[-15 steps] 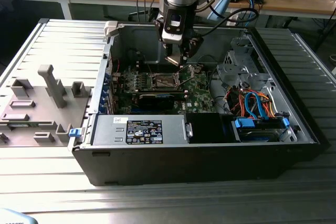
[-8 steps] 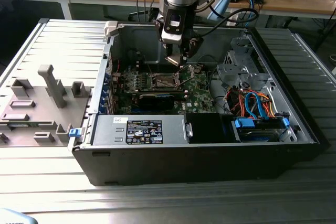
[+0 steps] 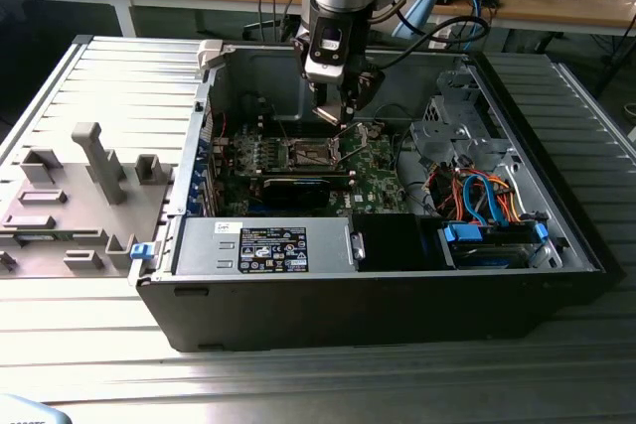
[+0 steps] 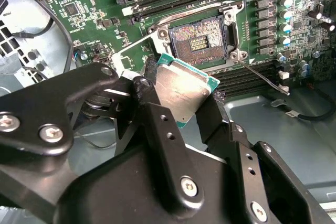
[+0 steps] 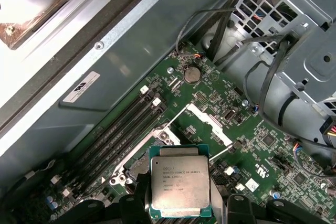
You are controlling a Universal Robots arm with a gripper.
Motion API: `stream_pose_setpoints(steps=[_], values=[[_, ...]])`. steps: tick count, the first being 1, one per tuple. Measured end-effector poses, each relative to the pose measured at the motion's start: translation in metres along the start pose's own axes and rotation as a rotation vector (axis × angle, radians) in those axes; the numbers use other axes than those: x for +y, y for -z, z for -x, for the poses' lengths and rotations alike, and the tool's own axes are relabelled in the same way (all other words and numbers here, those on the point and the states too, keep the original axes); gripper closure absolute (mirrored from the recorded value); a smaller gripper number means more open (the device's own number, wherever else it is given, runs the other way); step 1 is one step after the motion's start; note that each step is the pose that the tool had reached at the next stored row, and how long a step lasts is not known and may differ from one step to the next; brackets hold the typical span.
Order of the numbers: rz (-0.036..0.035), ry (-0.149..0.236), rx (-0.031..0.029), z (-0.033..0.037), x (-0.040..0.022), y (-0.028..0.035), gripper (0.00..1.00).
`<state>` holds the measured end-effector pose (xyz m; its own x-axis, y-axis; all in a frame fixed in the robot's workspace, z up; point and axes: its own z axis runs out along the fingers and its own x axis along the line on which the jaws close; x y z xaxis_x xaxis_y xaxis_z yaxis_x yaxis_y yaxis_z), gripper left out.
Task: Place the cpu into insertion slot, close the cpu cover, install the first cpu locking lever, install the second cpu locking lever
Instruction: 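Place the cpu into insertion slot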
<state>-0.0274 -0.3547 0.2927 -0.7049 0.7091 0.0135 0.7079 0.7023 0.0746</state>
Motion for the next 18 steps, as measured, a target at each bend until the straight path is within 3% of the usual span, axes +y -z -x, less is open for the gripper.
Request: stream_pose_setpoints(steps=[18], values=[[0.0003,-0.024,-0.0018,0.0000,0.0000,-0.0006,0.45]])
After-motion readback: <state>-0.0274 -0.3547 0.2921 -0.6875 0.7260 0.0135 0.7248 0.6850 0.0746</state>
